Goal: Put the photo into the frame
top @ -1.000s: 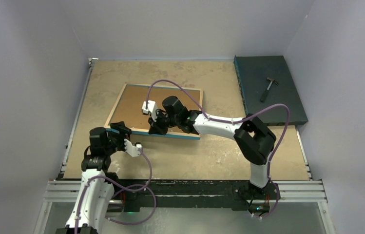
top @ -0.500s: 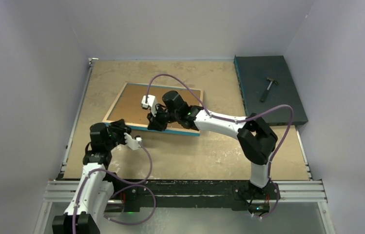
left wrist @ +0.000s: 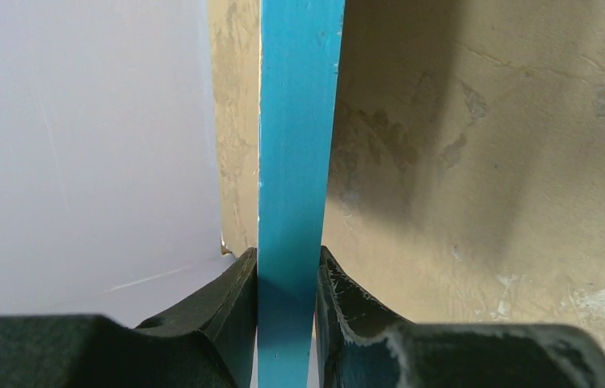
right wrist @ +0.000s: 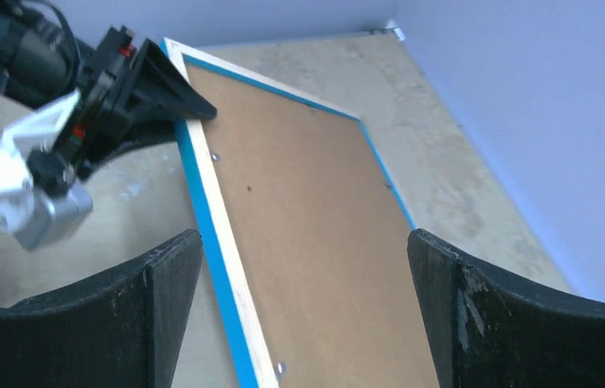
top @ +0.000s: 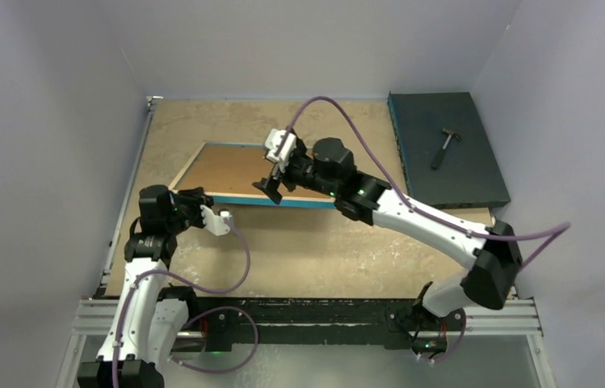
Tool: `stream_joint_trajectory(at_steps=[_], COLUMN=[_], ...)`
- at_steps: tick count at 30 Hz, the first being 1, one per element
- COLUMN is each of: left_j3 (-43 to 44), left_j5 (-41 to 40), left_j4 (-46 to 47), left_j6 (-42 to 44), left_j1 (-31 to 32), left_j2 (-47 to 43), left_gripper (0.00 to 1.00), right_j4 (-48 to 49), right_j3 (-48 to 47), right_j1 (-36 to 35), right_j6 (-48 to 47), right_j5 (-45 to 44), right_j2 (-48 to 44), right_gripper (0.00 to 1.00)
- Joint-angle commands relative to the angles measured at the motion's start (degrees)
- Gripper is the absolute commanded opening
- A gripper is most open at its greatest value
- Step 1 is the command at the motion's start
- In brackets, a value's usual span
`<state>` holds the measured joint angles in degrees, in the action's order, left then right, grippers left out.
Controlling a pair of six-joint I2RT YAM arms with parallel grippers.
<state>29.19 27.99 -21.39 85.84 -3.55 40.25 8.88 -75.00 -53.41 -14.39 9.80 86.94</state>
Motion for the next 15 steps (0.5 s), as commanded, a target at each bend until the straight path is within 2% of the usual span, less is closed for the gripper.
stream_joint_trajectory(at_steps=[1,8,15], left_j3=[10.8,13.0,12.9], left_j5=[3.4,4.9,5.3], left_j4=[-6.6,-9.0,-10.1], left_j6=[-4.7,-5.3,-5.1], left_j1=[0.1,0.1,0.1], left_j2=[3.3,3.3,2.3], left_gripper=[0.11,0.10,0.09], right_j4=[7.7,-11.9,-18.5], right_j3=[8.5,1.4,-3.6], right_j1=[-0.2,-1.7,-2.7], right_j6=[-8.6,-20.5,-24.8], right_j5=[-9.0,-0.3,-1.8], right_j2=[-9.2,-6.1,-1.0], right_gripper=[0.99,0.99,0.98])
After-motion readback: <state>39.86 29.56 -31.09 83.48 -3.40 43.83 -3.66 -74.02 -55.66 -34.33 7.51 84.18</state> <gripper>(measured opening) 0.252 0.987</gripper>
